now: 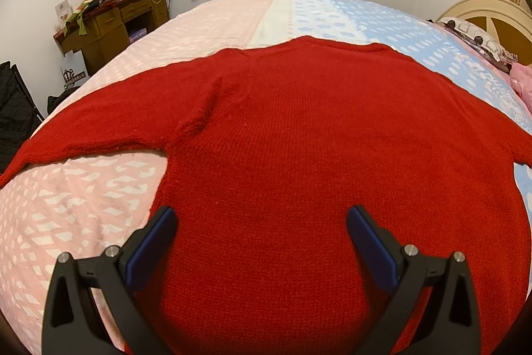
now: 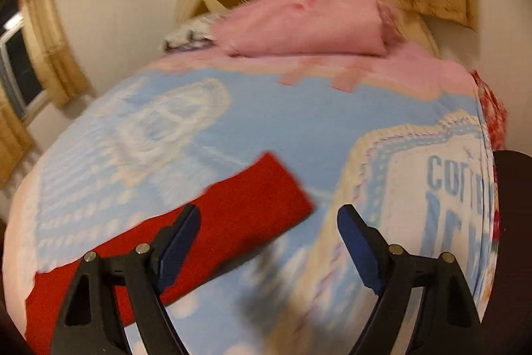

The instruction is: Fold small clothes

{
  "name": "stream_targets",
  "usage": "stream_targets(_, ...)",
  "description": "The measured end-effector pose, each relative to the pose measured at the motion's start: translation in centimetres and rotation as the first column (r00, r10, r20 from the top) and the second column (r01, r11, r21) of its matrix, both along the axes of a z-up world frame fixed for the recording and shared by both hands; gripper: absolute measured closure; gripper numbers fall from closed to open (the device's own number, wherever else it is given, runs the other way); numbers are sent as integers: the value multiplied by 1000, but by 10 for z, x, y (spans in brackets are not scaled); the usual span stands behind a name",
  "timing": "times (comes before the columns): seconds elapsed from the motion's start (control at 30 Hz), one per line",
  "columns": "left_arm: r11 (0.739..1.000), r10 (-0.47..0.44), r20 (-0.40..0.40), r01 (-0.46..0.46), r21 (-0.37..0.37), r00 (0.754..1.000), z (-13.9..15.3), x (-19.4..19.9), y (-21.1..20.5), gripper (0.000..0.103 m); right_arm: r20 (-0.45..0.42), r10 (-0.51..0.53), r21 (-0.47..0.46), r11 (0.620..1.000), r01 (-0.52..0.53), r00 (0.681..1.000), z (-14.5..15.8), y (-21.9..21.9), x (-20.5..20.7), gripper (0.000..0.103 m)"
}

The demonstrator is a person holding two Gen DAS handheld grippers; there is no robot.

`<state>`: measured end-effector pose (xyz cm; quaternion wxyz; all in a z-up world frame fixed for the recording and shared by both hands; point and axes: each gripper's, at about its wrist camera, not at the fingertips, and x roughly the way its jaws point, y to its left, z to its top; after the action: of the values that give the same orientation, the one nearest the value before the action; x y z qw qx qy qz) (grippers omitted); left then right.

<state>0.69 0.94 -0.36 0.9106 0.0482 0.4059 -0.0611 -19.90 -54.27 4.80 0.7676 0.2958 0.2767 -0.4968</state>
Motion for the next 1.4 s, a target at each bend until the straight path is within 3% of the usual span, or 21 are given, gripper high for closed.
stream_targets(0.07,1000,-1,-4,1,1,1000,0,0,0,0,-25,17,50,999,-16,1000,-14,-12,8,19)
stream_targets(0.13,1000,-4,-13,4,3,1000,1,1,0,0,-73,17,27,1000,-15,997,-16,-16,14,22)
stream_targets(0.17,1000,-7,-18,7,4,1000,1,2,-1,0,-97,24,16,1000,-22,995,-17,-17,17,35)
stream_targets(0.2,1000,-12,-26,12,5,1000,2,3,-1,0,-120,49,14,999,-48,992,-18,-17,19,58)
stream_targets(0.33,997,-67,-70,69,26,995,10,6,-2,0,-180,111,16,994,-110,977,-20,-16,32,84)
stream_targets(0.43,996,-84,-41,85,14,996,26,2,5,0,-122,103,8,995,-103,987,-8,-12,29,88)
stream_targets(0.53,994,-103,3,103,-31,995,42,-2,15,0,-62,124,-74,989,-128,990,22,7,30,89)
stream_targets(0.67,995,-94,81,96,-27,992,57,-2,33,0,6,261,-136,957,-257,965,66,52,52,89)
stream_targets(0.8,999,-40,119,43,-28,992,58,4,61,0,59,436,-171,891,-422,898,97,115,89,89)
stream_targets(0.97,995,86,106,-80,-62,991,48,15,112,0,90,652,-154,756,-636,753,102,219,155,89)
stream_targets(1.1,983,176,114,-170,-63,978,42,19,147,0,112,770,-115,637,-762,628,76,305,210,90)
stream_targets(1.2,973,228,120,-220,-73,966,35,22,169,0,160,815,-35,569,-821,558,46,353,242,90)
stream_targets(1.3,964,262,98,-254,-82,960,24,28,178,0,154,838,11,528,-849,523,14,391,265,90)
stream_targets(1.4,953,270,53,-259,-156,962,16,31,186,0,101,869,18,486,-874,485,-17,429,281,90)
